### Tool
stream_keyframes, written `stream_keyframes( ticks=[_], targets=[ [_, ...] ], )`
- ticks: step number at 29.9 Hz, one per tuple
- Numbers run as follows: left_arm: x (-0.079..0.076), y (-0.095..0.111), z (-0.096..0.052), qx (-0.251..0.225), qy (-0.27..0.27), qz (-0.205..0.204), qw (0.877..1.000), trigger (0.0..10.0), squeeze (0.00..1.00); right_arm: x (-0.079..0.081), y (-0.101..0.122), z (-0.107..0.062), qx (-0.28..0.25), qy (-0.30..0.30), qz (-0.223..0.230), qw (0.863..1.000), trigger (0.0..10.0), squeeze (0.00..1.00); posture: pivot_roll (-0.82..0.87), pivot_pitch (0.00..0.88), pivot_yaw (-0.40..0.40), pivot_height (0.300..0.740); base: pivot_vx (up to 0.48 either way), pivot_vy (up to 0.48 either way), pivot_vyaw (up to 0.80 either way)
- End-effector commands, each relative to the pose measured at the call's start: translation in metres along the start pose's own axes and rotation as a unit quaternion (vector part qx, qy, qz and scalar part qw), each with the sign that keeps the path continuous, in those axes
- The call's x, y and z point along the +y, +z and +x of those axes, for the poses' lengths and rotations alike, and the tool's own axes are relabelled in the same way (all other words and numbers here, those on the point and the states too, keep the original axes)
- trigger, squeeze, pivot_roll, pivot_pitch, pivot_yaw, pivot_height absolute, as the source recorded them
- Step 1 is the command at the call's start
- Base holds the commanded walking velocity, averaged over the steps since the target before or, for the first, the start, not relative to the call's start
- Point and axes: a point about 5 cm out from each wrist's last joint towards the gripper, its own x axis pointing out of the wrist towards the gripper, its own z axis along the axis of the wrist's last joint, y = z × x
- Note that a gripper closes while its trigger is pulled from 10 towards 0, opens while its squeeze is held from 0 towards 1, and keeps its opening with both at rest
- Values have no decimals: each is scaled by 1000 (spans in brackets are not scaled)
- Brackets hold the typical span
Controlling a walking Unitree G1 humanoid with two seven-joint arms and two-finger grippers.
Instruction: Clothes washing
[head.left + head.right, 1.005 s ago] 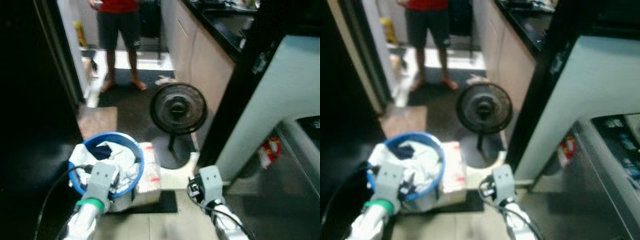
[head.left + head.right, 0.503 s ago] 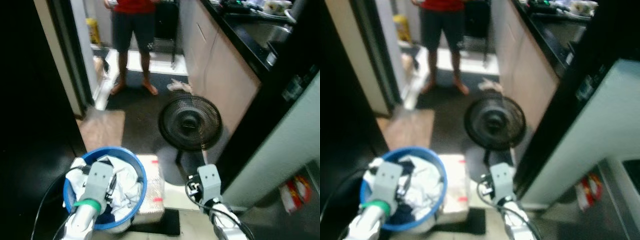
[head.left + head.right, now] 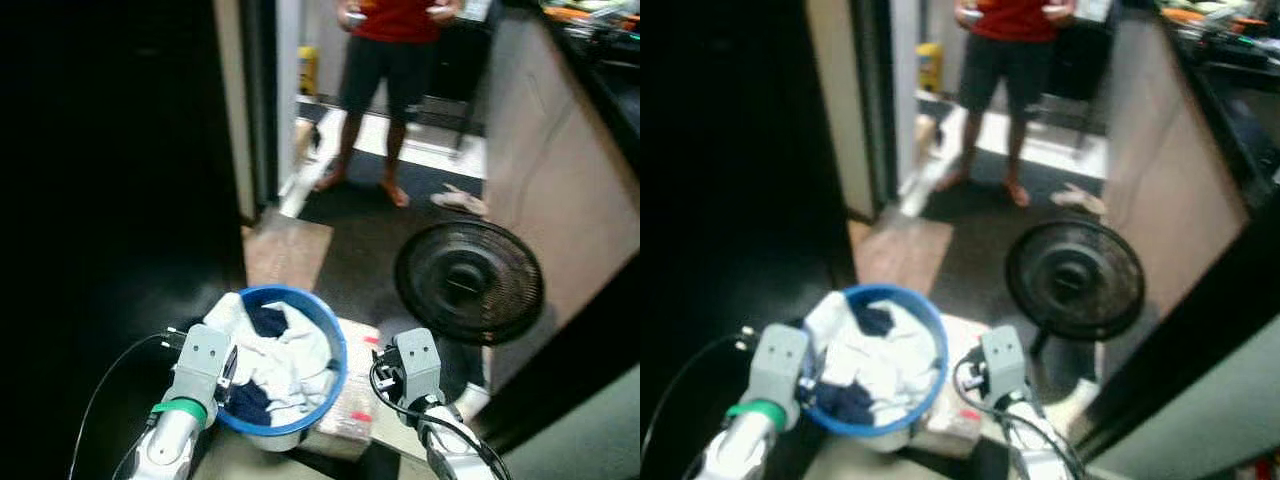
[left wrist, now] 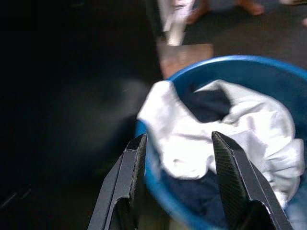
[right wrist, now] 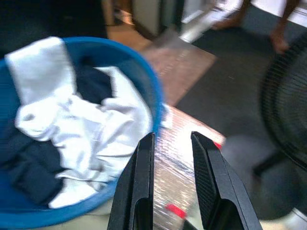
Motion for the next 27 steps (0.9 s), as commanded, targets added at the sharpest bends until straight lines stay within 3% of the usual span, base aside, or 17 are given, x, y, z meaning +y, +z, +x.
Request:
stream_keyframes(
  ticks=[1, 5, 27],
  targets=[
    [-1, -8, -3, 15, 1, -1, 1000, 10000, 0, -1, -7, -4, 10, -4, 2, 1000, 10000, 0, 107, 63, -20, 740, 0, 0, 0],
    [-1, -8, -3, 15, 2, -1, 1000, 10000, 0, -1, -6, -4, 8, -4, 4, 1000, 10000, 0, 107, 63, -20, 740, 0, 0, 0],
    [1, -8, -4, 12, 7, 2, 1000, 10000, 0, 0, -7, -5, 6, -2, 3, 1000, 10000, 0, 108, 69, -19, 740, 303, 0, 0]
  ],
)
